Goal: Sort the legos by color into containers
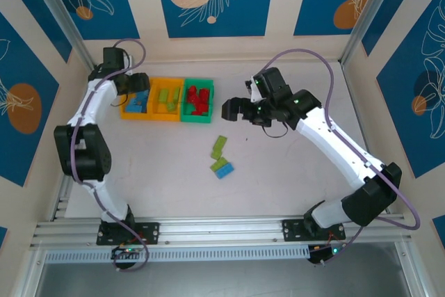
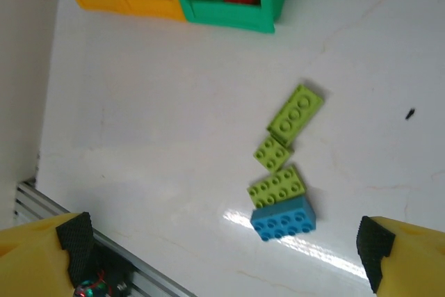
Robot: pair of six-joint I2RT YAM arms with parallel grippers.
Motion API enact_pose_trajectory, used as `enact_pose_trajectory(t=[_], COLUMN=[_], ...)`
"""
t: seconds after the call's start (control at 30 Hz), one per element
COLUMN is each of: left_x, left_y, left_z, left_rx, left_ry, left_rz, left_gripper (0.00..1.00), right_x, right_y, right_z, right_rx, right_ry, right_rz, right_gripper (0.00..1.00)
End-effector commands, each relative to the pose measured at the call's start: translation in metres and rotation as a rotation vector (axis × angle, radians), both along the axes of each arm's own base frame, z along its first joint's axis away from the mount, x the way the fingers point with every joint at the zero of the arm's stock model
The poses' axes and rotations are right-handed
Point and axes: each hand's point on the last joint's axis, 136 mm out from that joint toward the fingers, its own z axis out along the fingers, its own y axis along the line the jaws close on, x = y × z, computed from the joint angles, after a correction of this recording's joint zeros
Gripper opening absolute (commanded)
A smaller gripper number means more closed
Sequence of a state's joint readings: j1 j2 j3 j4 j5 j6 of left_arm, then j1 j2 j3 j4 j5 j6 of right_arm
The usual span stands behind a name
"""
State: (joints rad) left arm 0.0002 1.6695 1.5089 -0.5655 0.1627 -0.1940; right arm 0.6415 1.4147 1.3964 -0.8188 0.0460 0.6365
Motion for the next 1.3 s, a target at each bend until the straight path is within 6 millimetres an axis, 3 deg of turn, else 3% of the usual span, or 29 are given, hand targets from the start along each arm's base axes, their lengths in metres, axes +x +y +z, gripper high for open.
enact_pose_trajectory(t=[0.0, 0.13, 0.27, 0.4, 0.5, 0.6, 0.73, 1.03, 1.17, 1.27], left_x=[-0.042, -0.106, -0.185, -0.251, -0.282, -0.3, -0.31, -0.3, -0.295, -0.291], left_y=[-0.065, -0.116, -0.161, -0.176, -0.177, -0.174, -0.168, -0.169, -0.168, -0.165], left_z=[0.062, 0.09, 0.097, 0.08, 0.065, 0.054, 0.042, 0.038, 0.039, 0.046], left_rx=[-0.115, -0.067, -0.051, -0.039, -0.016, -0.004, 0.044, 0.071, 0.089, 0.097], left_ry=[-0.167, -0.27, -0.366, -0.394, -0.408, -0.431, -0.437, -0.441, -0.445, -0.455], left_rz=[-0.221, -0.475, -0.858, -1.135, -1.249, -1.306, -1.342, -1.321, -1.302, -1.256], left_gripper=[0.62, 0.61, 0.64, 0.69, 0.73, 0.79, 0.82, 0.85, 0.85, 0.87], right_x=[-0.022, -0.045, -0.06, -0.068, -0.067, -0.067, -0.067, -0.066, -0.062, -0.057], right_y=[-0.008, 0.001, 0.01, 0.02, 0.028, 0.036, 0.043, 0.04, 0.033, 0.036], right_z=[-0.029, -0.062, -0.096, -0.129, -0.147, -0.164, -0.18, -0.211, -0.207, -0.178], right_rx=[-0.111, -0.192, -0.305, -0.421, -0.452, -0.46, -0.464, -0.537, -0.569, -0.533], right_ry=[0.045, 0.088, 0.096, 0.037, 0.025, 0.028, 0.044, 0.077, 0.058, -0.004], right_rz=[0.002, 0.056, 0.143, 0.278, 0.342, 0.396, 0.428, 0.434, 0.402, 0.373], right_gripper=[0.99, 0.99, 1.0, 1.0, 1.0, 1.0, 1.0, 0.86, 0.64, 0.53])
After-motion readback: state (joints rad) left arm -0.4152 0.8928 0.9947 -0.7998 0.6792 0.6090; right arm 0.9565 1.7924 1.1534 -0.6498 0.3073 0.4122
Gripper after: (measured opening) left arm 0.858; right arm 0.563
